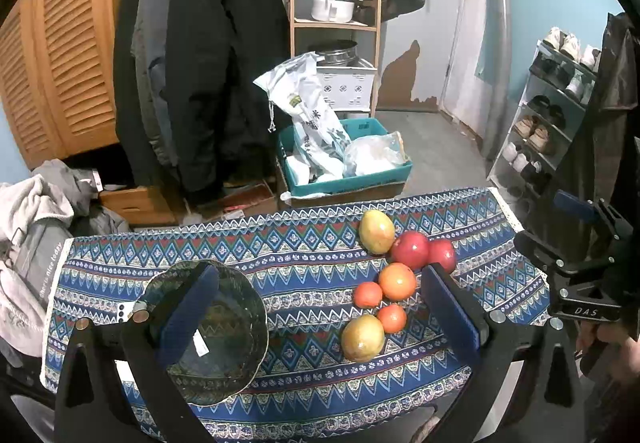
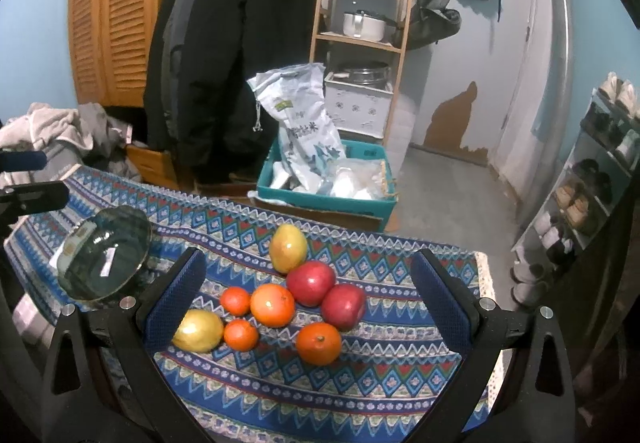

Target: Organize fruits

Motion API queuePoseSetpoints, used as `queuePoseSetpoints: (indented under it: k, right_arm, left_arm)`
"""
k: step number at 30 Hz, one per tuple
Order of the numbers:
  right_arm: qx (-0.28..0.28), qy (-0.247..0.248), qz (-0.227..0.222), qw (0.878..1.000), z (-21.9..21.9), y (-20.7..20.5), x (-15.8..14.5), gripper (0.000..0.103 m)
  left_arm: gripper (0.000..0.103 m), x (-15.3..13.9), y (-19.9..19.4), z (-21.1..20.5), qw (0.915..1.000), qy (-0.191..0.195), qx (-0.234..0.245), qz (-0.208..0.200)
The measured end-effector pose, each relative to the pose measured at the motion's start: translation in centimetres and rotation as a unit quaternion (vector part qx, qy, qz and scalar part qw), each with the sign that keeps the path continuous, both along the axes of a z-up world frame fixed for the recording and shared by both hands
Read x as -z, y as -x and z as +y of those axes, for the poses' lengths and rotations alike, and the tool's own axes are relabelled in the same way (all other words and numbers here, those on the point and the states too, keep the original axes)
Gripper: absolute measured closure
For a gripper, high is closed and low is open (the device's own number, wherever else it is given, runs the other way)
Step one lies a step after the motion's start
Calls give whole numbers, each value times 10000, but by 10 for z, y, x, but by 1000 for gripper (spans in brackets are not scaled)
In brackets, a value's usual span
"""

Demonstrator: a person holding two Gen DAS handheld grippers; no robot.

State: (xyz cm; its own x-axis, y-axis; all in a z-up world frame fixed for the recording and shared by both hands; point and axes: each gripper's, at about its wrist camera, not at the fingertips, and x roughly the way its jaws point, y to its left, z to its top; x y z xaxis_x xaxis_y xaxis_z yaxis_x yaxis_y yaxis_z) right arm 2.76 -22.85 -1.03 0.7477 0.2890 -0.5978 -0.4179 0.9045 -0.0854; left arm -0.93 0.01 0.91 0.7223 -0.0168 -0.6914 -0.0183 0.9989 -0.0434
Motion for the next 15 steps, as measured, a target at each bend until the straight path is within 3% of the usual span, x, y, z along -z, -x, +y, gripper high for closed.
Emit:
queuePoseSetpoints:
  k: [15]
  right_arm:
    - [-126,-275,158,9994,1,-2,-2,3]
  left_arm:
    - [1,4,1,-2,10000,-35,3,54]
